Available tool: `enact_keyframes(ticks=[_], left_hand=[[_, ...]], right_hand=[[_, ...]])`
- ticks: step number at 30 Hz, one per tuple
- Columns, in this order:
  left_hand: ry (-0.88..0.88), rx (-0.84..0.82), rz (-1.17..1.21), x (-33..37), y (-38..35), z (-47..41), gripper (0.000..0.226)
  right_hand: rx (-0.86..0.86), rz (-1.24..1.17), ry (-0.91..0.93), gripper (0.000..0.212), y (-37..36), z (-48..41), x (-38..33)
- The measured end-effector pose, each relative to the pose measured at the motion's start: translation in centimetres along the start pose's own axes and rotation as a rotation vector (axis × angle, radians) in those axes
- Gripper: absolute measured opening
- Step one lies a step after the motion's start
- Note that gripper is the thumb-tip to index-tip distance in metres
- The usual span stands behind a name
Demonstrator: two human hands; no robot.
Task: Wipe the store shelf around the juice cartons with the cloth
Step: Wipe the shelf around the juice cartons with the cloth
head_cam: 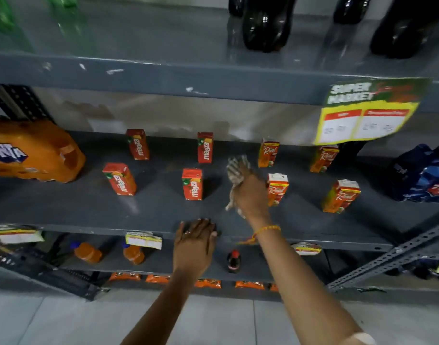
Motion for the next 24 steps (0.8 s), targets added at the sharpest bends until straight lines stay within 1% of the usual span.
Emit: enact_keyframes(ticks=[1,2,3,6,9,11,13,14,17,18,19,22,24], left_hand=[[-0.026,0.003,-0.001,-0.2,-0.1,-0.2,0.029],[-0.057,0.0,-0.002,-0.2,-0.3,-0.4,0.026],[-0.088,-0.013,0.002,-0.3,-0.4,-0.7,0.028],[-0.184,-0.03,0.011,-0.7,-0.6,-1.1,0.036],[-0.225,-0.043,-0.019,-1.1,-0.6,-1.5,0.038],[-0.205,-0.064,-0.009,-1.6,-0.9,-1.7,0.038],[-0.177,-0.077,0.009,-1.9,-1.1,-1.8,0.036],[-0.168,-0.079,0.032,-2.0,-1.2,-1.9,0.035],[-0.171,-0.039,0.096,-2.0,-1.0,-1.9,0.035],[-0.164,-0.025,0.115,-1.9,-0.9,-1.9,0.034],[-0.155,-0.019,0.127,-1.9,-0.8,-1.8,0.033],[-0.113,-0.074,0.127,-2.2,-1.4,-1.8,0.029],[-0.082,-0.099,0.121,-2.5,-1.9,-1.7,0.031]], right_hand=[[0.054,0.062,-0.035,0.057,0.0,-1.6,-0.4],[0.093,0.118,-0.065,0.055,-0.2,-3.2,-0.8],[0.109,0.164,-0.09,0.053,-0.6,-4.7,-1.2],[0.061,0.276,-0.145,0.047,-2.7,-8.6,-1.6],[0.042,0.354,-0.16,0.04,-4.3,-11.0,-1.1],[0.048,0.421,-0.152,0.04,-5.0,-12.2,-0.7],[0.059,0.49,-0.191,0.041,-5.2,-13.3,-0.1],[0.037,0.503,-0.197,0.042,-5.5,-13.9,0.1],[-0.109,0.549,-0.158,0.044,-7.4,-14.8,0.9],[-0.13,0.58,-0.152,0.044,-7.7,-14.8,1.1],[-0.135,0.604,-0.147,0.045,-7.8,-14.5,1.3],[-0.111,0.596,-0.134,0.044,-7.8,-13.1,1.4],[-0.111,0.595,-0.082,0.043,-7.9,-12.0,1.1]])
Point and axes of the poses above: each hand's wrist, its own z-axis away from the middle knuckle, its own y-axis out of the back of the hand, x = y × z, the point moved 8 cm from there along -z, towards the middle knuckle, and after that the axes turned 5 degrees about -y, right-handed, at the moved point
